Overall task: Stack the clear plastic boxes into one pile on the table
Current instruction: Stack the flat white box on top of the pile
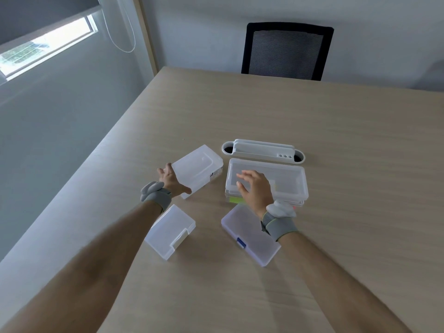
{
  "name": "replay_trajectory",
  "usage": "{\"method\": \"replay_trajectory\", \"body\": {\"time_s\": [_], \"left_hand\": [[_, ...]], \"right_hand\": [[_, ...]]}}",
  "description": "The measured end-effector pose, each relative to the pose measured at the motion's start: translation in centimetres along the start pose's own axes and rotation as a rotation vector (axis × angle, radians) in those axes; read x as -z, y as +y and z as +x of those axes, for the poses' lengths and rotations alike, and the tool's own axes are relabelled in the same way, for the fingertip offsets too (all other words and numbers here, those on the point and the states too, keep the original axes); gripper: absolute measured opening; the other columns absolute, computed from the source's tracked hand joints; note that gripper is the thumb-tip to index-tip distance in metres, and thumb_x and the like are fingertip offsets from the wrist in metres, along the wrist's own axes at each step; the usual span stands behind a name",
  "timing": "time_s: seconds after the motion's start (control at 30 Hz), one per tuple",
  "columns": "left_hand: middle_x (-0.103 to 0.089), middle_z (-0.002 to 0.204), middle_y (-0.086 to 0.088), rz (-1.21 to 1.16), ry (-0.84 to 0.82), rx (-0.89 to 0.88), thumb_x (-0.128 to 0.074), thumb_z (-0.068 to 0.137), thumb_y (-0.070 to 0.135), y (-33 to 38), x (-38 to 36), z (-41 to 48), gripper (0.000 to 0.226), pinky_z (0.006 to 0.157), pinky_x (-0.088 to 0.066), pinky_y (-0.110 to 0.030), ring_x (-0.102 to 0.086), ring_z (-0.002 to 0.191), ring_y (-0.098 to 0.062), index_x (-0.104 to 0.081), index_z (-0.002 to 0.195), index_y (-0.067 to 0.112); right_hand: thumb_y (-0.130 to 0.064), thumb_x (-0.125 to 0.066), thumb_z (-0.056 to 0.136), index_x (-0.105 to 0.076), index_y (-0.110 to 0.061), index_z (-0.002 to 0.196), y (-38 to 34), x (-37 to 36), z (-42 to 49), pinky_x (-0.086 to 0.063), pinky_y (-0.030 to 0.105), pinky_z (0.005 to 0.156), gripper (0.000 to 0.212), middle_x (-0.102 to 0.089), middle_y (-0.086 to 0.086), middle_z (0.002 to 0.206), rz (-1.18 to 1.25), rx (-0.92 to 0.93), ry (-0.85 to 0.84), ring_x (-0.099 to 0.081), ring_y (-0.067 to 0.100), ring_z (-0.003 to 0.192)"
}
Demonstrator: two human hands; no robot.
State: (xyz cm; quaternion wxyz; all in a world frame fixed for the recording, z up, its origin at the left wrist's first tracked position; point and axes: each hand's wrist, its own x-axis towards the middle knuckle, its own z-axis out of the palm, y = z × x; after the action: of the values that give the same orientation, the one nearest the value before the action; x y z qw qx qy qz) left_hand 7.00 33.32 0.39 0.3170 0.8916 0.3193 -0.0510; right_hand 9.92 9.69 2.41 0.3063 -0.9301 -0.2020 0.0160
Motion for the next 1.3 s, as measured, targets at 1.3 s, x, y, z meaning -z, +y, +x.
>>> {"method": "replay_trajectory", "body": {"time_s": [1.3], "left_hand": [[-0.039, 0.13, -0.019, -0.219, 0.084, -0.438, -0.086, 0.052, 0.012, 10.3, 2.5, -9.6, 0.102, 0.09, -0.036, -0.036, -0.04, 0.118, -0.035, -0.029, 0.136, 0.015]], "right_hand": [[-0.04, -0.049, 0.092, -0.042, -0.008, 0.137, -0.8, 11.2, -1.9, -0.038, 0.036, 0.109, 0.055, -0.053, 0.017, 0.135, 0.496, -0.267, 0.114, -0.048, 0.026, 0.128]]}}
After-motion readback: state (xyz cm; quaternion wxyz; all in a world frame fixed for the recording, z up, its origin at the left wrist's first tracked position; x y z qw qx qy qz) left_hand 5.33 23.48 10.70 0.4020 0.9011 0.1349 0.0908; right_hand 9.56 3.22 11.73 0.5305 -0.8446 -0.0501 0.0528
